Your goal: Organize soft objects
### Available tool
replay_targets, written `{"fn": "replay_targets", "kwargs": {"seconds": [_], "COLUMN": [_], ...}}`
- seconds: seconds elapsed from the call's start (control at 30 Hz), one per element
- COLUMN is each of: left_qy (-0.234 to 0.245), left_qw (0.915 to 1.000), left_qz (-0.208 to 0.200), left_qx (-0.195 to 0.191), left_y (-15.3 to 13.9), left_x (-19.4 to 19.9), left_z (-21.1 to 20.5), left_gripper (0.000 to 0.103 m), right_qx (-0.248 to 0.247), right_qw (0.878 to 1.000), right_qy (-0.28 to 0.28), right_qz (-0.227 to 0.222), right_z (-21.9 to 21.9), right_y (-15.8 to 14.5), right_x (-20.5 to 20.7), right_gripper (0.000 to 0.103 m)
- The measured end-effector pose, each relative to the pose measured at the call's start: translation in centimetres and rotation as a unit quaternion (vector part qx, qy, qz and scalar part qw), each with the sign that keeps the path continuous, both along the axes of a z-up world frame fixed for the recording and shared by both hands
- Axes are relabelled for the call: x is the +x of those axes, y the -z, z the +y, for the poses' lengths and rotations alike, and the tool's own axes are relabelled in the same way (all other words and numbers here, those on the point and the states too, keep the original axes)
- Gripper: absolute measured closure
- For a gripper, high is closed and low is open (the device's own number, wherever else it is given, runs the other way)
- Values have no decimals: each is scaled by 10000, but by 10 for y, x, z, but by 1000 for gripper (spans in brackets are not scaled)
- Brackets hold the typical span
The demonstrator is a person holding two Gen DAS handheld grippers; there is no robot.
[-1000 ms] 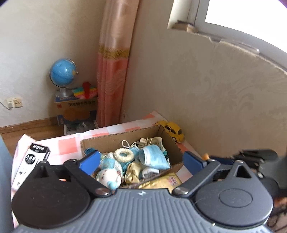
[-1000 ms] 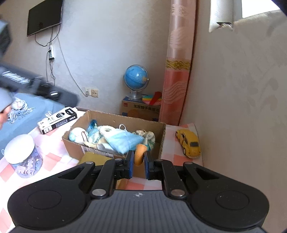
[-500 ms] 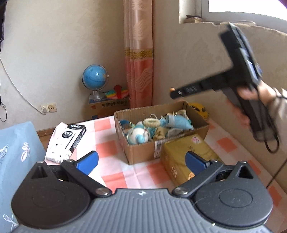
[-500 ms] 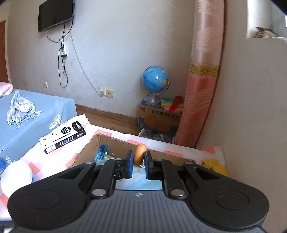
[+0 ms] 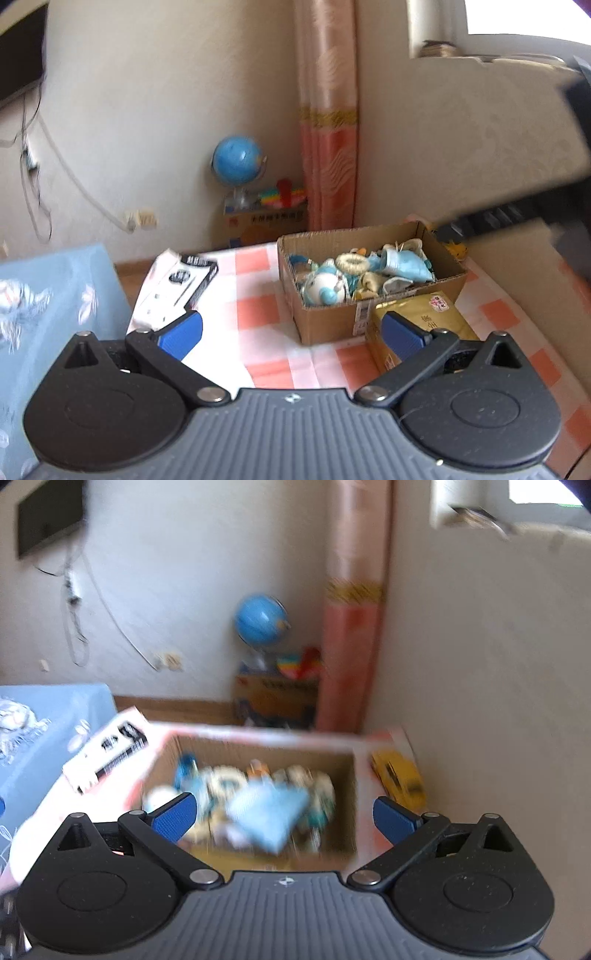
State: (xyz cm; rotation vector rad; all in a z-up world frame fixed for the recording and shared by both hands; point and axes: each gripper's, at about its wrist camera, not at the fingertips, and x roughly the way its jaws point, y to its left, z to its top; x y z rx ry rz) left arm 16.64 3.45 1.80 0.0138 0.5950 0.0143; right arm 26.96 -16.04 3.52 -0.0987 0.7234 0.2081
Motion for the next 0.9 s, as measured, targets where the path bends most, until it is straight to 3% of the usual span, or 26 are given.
{"fn": "replay_targets", "kwargs": {"seconds": [0.17,0.4,0.9], "left_qy": [-106,-136,-143], "left_qw": [9999,9995,9993], "left_qz": [44,228,331], "left_qx": [-129,-179,-123], "left_y": [-11,-25,-32], "left_x": [-10,-22,-35], "left_z": [-3,-13,-29], "left_gripper": [1,1,1], "right_qx": [22,-179,-147], "right_qw": [9985,9966,9957], "right_qy": [499,805,901], "right_qz": [221,69,-132], "right_z": [-6,-2,-7], "right_y": [5,-3,-16], "right_x": [-48,-95,-119], "right_gripper": [0,0,0]}}
